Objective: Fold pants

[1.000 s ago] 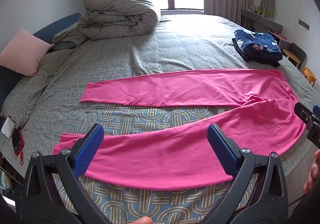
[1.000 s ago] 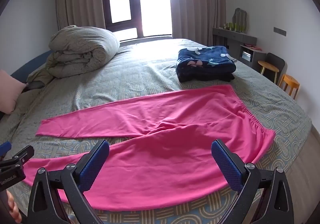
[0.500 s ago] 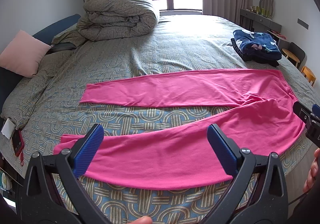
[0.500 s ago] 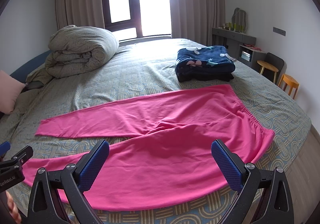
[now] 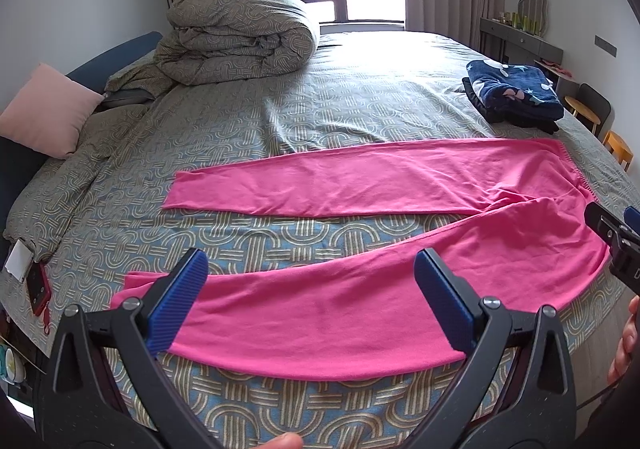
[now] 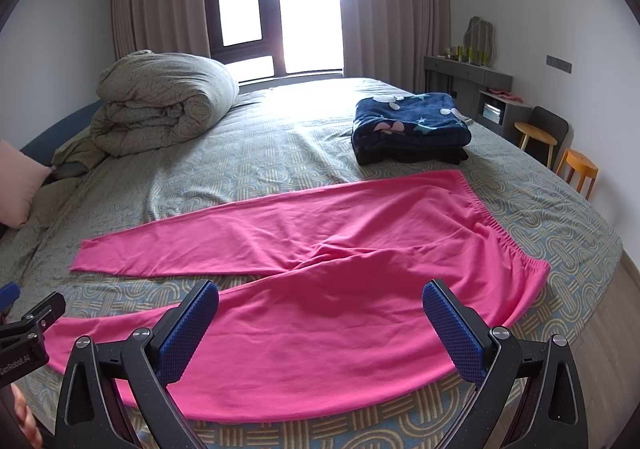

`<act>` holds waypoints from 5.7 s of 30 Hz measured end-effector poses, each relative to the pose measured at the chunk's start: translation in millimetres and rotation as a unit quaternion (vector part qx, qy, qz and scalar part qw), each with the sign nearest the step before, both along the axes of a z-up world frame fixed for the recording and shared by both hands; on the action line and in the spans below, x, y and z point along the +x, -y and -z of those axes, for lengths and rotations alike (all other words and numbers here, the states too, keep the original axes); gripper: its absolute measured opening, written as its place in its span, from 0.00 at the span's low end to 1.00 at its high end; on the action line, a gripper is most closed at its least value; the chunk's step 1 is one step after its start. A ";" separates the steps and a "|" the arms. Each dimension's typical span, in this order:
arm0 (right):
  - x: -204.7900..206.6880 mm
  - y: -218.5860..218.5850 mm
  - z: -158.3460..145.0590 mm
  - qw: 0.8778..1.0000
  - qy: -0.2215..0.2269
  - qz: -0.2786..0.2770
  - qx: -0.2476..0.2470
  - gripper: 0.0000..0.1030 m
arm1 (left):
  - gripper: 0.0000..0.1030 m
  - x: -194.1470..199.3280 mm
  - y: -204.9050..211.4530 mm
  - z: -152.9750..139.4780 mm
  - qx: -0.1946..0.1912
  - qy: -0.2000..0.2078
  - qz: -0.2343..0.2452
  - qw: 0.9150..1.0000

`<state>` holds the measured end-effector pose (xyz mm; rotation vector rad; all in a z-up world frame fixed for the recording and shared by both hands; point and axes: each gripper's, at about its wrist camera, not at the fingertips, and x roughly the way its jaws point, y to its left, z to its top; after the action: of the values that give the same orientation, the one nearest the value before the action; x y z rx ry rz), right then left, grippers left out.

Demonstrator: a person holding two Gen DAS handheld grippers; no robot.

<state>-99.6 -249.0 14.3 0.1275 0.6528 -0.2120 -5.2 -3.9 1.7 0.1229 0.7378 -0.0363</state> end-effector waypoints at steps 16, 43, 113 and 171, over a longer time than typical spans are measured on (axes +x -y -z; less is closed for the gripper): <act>-0.2 2.4 3.4 1.000 -0.003 0.002 0.004 1.00 | 1.00 1.4 -2.3 -0.4 0.003 -0.001 -0.005 1.000; 2.5 -0.2 9.1 1.000 -0.010 -0.002 0.003 1.00 | 1.00 3.2 7.0 3.6 0.007 -0.007 0.001 1.000; -9.7 42.9 30.3 0.998 -0.038 0.047 0.031 1.00 | 1.00 2.6 -19.3 27.8 -0.005 -0.046 -0.027 0.999; -45.3 213.7 103.5 0.946 -0.085 0.195 0.246 0.52 | 0.41 14.2 -195.8 134.1 -0.231 -0.213 -0.173 0.934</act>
<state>-144.9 -462.8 -89.2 0.7300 0.8406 -0.4431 9.0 191.9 -132.4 -0.4804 1.1557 0.1043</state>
